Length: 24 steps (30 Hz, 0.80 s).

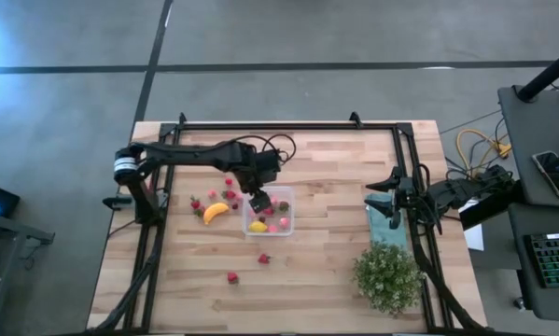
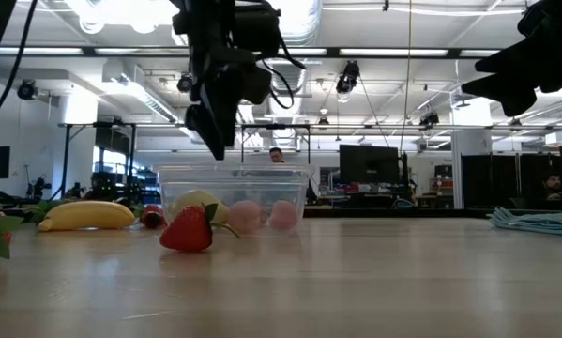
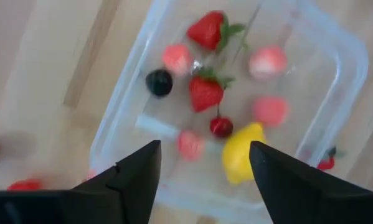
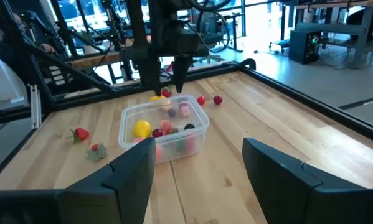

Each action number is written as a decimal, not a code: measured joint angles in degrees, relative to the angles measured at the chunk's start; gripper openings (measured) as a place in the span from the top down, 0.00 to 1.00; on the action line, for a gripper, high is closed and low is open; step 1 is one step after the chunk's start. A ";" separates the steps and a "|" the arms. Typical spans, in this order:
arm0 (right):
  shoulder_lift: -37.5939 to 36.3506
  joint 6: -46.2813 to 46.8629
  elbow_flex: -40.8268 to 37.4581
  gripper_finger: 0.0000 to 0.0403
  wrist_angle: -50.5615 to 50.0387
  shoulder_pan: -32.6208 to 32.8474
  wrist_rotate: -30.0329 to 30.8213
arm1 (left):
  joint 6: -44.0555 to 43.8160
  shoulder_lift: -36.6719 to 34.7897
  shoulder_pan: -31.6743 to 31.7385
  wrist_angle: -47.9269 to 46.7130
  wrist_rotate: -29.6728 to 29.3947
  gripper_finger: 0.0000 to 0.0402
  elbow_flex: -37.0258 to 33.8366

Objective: Pick and placing Produce into tupperware
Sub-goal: Put the red cherry into the transparent bin

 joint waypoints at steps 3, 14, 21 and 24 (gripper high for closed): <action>0.00 0.00 0.00 0.42 0.00 -0.01 -0.01 | 0.21 -1.04 1.07 -2.36 -4.68 0.42 -0.18; 0.00 0.00 0.00 0.42 0.00 -0.01 0.00 | -0.93 -1.08 14.42 -8.92 -8.84 0.42 -1.89; 0.00 0.00 0.00 0.42 0.02 -0.02 0.00 | -0.78 -0.07 22.26 -8.91 -8.60 0.42 -2.15; 0.00 0.00 0.00 0.42 0.01 0.00 0.00 | 0.54 1.32 24.01 -8.94 -8.51 0.42 -2.15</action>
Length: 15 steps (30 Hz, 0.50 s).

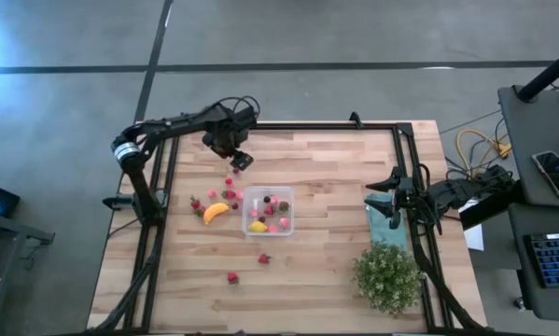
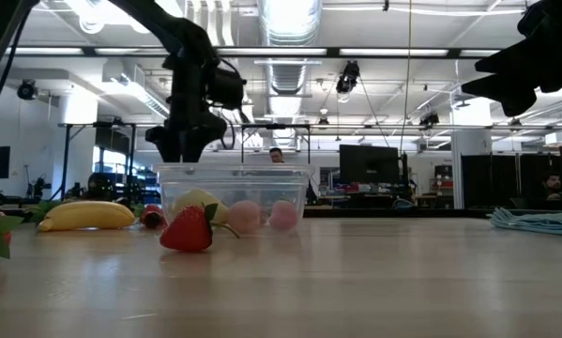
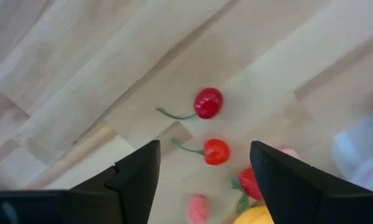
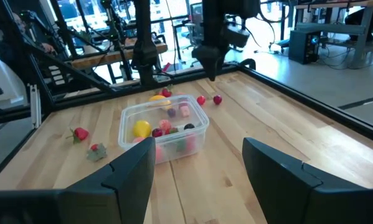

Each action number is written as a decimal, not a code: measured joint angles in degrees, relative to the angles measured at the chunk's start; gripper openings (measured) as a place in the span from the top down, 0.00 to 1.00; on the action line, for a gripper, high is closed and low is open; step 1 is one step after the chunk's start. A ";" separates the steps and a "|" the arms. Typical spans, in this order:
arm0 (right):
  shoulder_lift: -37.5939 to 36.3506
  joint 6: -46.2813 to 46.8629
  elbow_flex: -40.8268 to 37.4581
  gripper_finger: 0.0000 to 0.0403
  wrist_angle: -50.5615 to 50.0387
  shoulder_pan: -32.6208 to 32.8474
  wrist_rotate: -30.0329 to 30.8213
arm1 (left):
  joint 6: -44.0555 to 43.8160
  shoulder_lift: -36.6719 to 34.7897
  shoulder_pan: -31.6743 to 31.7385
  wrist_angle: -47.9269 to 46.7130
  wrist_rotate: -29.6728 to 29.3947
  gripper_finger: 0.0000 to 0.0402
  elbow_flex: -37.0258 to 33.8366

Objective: Pick and placing Produce into tupperware
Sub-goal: Put the red cherry into the transparent bin

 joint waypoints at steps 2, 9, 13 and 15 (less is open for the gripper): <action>0.00 0.00 0.00 0.42 -0.01 -0.02 0.00 | 1.03 1.02 0.44 0.00 0.06 0.42 0.00; 0.00 0.00 0.00 0.42 0.00 0.00 0.00 | 4.61 5.49 0.46 0.61 0.15 0.42 -0.02; 0.00 0.00 0.00 0.42 -0.01 0.00 0.00 | 8.78 7.64 0.46 1.36 -0.14 0.42 -0.04; 0.00 0.00 0.00 0.42 -0.01 -0.02 -0.02 | 10.33 8.26 0.46 1.69 -0.21 0.42 -0.04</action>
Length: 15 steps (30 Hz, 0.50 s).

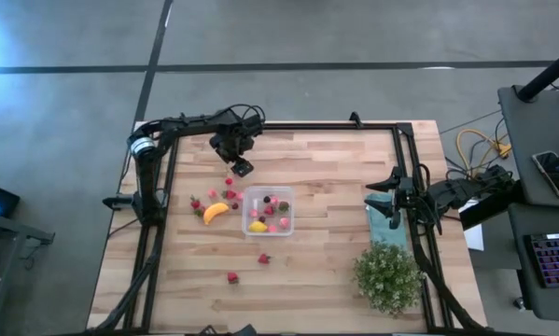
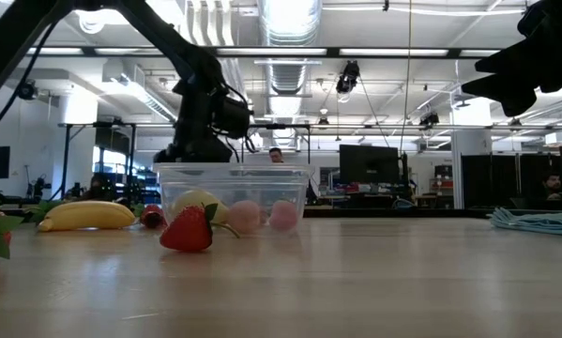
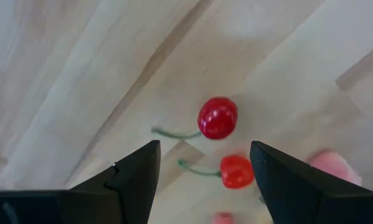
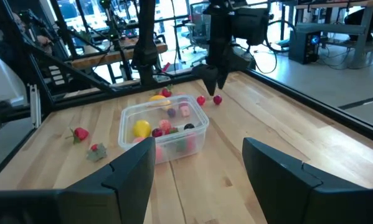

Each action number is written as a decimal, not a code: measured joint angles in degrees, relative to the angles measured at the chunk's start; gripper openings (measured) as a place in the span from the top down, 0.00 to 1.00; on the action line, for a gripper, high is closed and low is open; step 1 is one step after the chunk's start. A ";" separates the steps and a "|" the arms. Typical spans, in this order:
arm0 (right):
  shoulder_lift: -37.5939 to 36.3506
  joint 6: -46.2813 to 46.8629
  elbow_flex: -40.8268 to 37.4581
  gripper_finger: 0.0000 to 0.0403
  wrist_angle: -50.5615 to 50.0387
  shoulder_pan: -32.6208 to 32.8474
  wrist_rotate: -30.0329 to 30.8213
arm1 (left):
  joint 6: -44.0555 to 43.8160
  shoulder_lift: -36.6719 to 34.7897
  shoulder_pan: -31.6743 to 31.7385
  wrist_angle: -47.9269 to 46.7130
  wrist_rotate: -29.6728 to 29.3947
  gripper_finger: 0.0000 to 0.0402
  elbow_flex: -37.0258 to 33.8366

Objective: Pick and placing Produce into tupperware
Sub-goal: Put the red cherry into the transparent bin

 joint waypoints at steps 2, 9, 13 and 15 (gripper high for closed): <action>0.00 0.00 0.00 0.42 0.01 0.01 0.02 | 1.23 0.50 -0.04 1.43 -0.09 0.42 0.00; 0.00 0.00 0.00 0.42 0.00 0.01 0.01 | 1.73 0.86 -0.15 5.39 -0.14 0.42 0.00; 0.00 0.00 0.00 0.42 0.00 0.01 0.02 | 1.71 0.86 -0.15 5.39 -0.14 0.42 0.00; 0.00 0.00 0.00 0.42 0.02 0.02 0.02 | 1.65 0.86 -0.26 5.35 -0.16 0.42 0.00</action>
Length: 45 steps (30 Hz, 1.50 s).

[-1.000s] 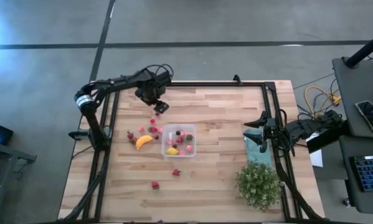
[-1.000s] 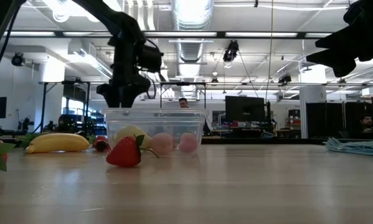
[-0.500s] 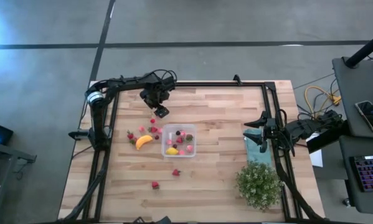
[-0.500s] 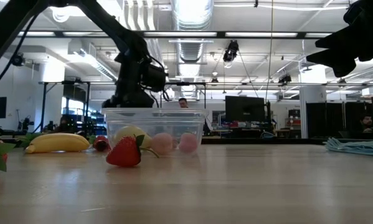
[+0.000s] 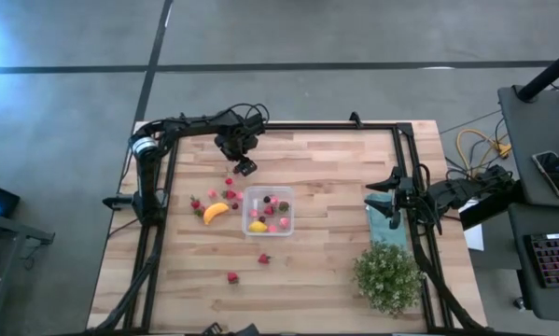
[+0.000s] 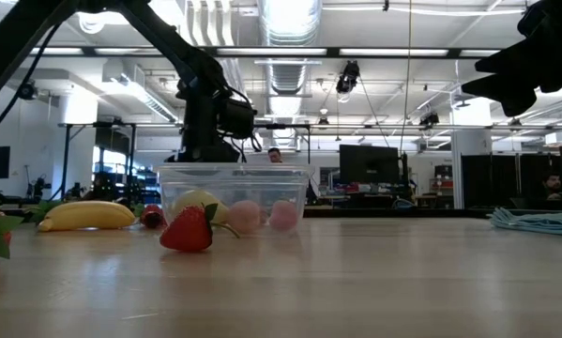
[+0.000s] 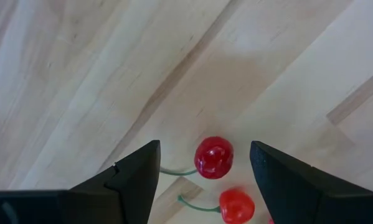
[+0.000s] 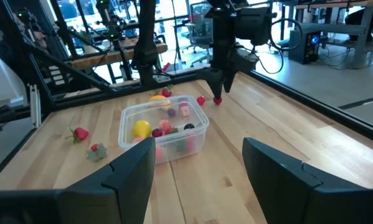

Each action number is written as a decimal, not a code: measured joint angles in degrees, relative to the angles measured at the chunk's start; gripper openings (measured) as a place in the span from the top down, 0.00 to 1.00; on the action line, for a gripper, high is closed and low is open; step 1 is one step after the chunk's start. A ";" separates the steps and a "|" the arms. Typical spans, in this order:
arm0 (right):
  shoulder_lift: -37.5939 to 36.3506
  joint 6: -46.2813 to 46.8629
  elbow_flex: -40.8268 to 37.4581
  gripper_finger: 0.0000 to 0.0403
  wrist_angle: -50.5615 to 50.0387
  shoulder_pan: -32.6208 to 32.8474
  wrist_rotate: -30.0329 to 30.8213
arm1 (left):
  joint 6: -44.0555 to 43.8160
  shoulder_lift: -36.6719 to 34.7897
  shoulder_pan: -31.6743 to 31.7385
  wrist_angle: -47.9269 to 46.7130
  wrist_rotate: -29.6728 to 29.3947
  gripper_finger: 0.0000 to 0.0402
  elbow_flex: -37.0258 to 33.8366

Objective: Pick and placing Produce into tupperware
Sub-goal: Put the red cherry into the transparent bin

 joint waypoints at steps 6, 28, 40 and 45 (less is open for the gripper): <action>0.00 0.00 0.00 0.42 -0.02 -0.02 0.00 | 0.10 0.00 -0.33 0.02 0.01 0.44 0.00; -0.02 0.00 0.00 0.42 -0.02 0.00 0.00 | -1.71 -0.02 -0.31 2.42 0.23 0.55 -4.00; -0.01 -0.01 0.00 0.42 -0.01 -0.02 0.00 | -1.79 1.26 -0.29 3.61 0.28 0.55 -4.33; -0.01 0.00 0.00 0.42 0.00 0.00 0.00 | -1.80 1.38 -0.27 3.54 0.22 0.59 -4.23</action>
